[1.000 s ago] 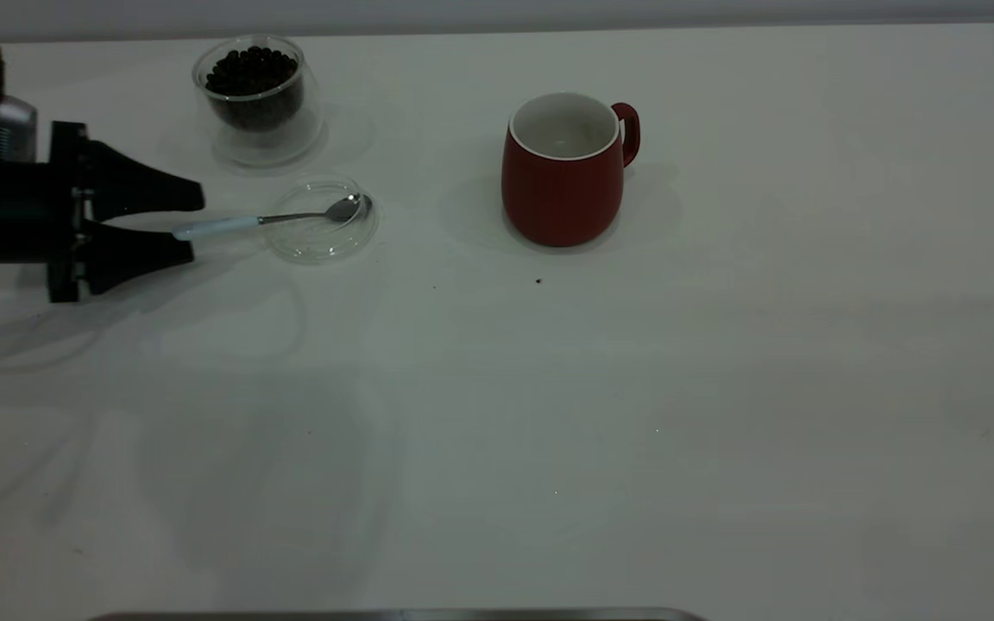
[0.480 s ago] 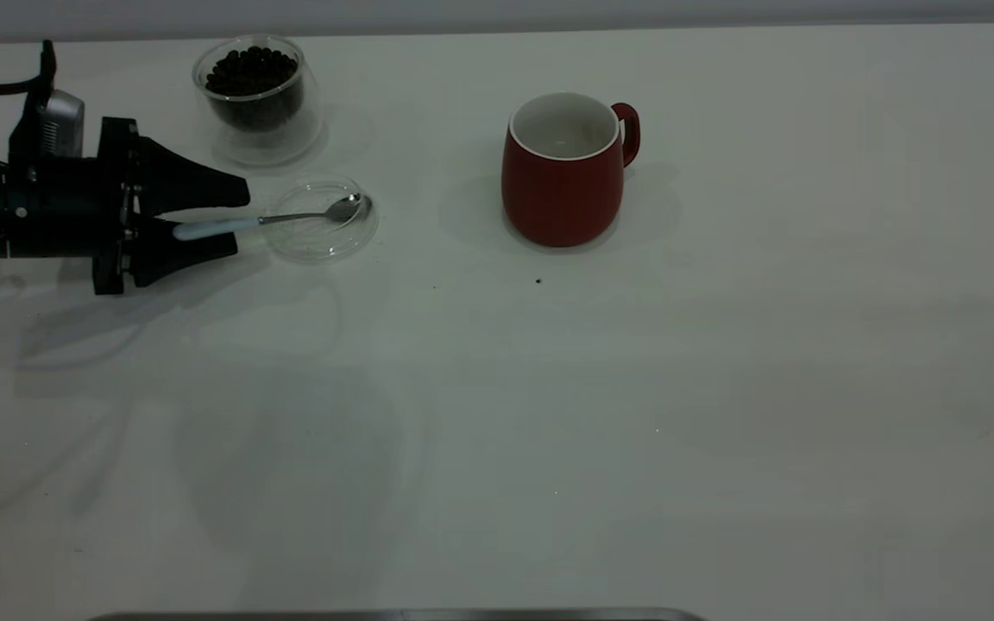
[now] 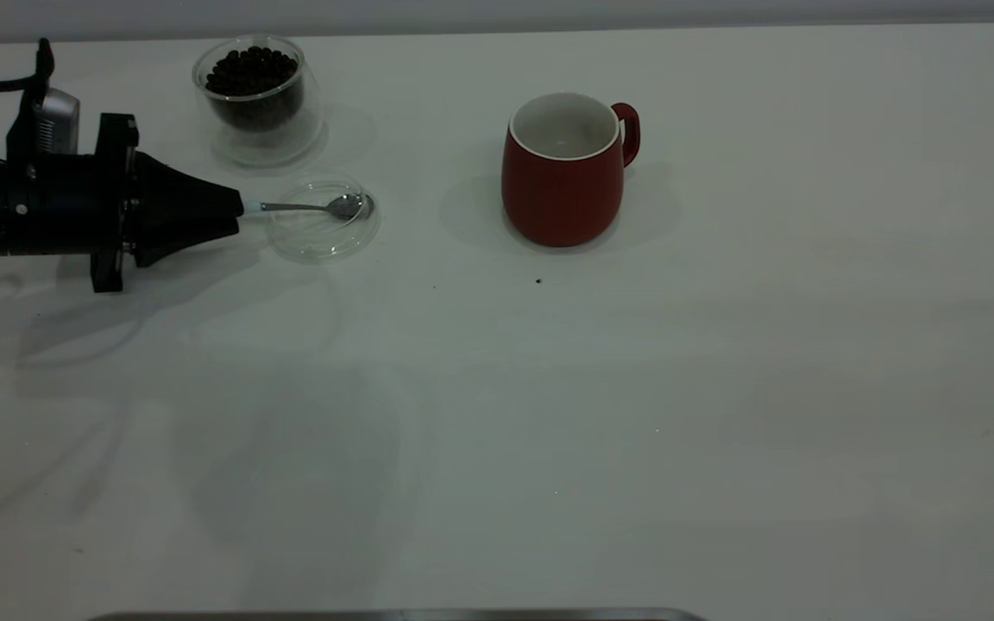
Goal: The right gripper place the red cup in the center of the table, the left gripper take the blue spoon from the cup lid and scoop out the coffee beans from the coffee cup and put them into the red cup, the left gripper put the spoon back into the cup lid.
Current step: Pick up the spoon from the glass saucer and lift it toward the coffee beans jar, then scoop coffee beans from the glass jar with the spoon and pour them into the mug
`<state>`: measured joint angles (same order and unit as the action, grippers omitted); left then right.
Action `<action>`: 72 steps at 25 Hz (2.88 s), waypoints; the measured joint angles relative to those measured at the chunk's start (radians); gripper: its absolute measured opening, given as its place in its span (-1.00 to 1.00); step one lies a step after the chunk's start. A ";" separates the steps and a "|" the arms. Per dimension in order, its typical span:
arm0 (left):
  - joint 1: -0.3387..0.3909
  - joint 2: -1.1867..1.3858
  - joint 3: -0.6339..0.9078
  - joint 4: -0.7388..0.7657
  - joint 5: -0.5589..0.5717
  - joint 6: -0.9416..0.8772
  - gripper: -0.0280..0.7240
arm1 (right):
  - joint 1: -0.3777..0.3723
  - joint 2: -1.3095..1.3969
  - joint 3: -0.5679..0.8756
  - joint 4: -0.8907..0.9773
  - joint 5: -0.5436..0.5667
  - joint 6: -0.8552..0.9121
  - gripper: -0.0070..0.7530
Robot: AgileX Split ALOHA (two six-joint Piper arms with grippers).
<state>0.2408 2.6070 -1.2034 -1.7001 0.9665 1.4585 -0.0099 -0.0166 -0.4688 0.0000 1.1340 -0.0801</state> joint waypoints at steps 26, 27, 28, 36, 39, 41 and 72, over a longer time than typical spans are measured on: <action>0.074 0.000 0.000 0.080 0.072 -0.070 -0.61 | 0.000 0.000 0.000 0.000 0.000 0.000 0.57; 0.075 0.000 0.000 0.081 0.079 -0.070 -0.61 | 0.000 0.000 0.000 0.000 0.000 0.000 0.57; 0.075 0.000 0.000 0.081 0.089 -0.071 -0.61 | 0.000 0.000 0.000 0.000 0.000 0.000 0.57; 0.080 -0.044 0.000 0.091 0.149 -0.094 -0.61 | 0.000 0.000 0.000 0.000 0.000 0.000 0.57; 0.103 -0.122 -0.017 0.094 0.155 -0.131 -0.61 | 0.000 0.000 0.000 0.000 0.000 0.000 0.57; 0.130 -0.175 -0.049 0.096 0.160 -0.175 -0.61 | 0.000 0.000 0.000 0.000 0.000 0.000 0.57; 0.052 -0.247 -0.241 0.317 -0.198 0.129 -0.61 | 0.000 0.000 0.000 0.000 0.000 -0.001 0.57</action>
<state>0.2925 2.3597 -1.4448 -1.3830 0.7681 1.5880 -0.0099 -0.0166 -0.4688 0.0000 1.1340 -0.0809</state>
